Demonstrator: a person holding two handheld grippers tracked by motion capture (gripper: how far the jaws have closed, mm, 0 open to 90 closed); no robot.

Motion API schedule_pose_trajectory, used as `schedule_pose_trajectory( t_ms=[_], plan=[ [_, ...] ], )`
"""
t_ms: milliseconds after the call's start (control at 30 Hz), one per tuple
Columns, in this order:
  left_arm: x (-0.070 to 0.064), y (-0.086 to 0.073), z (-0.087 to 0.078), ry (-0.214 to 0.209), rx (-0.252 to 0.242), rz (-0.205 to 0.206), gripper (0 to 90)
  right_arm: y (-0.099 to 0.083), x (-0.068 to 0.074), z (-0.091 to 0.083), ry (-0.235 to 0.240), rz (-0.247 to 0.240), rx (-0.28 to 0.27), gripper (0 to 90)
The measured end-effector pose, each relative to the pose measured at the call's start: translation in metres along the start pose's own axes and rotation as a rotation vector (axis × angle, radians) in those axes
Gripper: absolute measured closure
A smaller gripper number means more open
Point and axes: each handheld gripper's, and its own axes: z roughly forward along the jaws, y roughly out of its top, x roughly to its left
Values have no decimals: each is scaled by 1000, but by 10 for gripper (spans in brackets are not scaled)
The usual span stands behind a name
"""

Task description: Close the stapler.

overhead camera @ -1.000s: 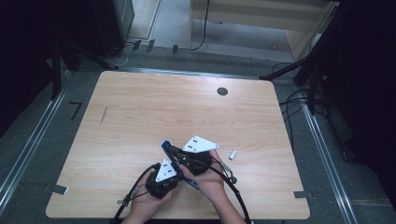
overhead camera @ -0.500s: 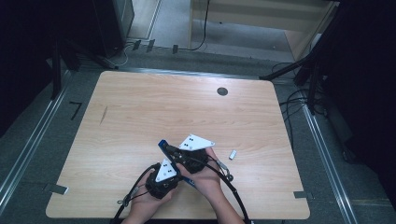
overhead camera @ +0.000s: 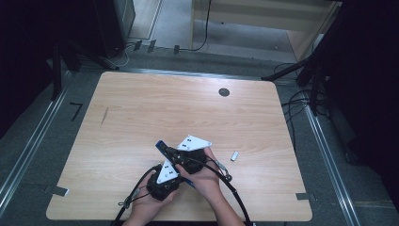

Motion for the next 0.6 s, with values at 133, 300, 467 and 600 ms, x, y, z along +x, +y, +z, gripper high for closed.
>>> schedule_pose_trajectory(
  t_ms=[133,300,467,600],
  plan=[
    [0,0,0,-2,0,-3,900,-1,0,5,1,0,16,900],
    [0,0,0,-5,0,-4,900,-2,0,11,-2,-2,33,900],
    [0,0,0,-6,3,-4,900,-3,0,18,-1,0,58,900],
    [1,0,0,-6,3,-2,900,-4,-1,21,1,0,77,900]
  ],
)
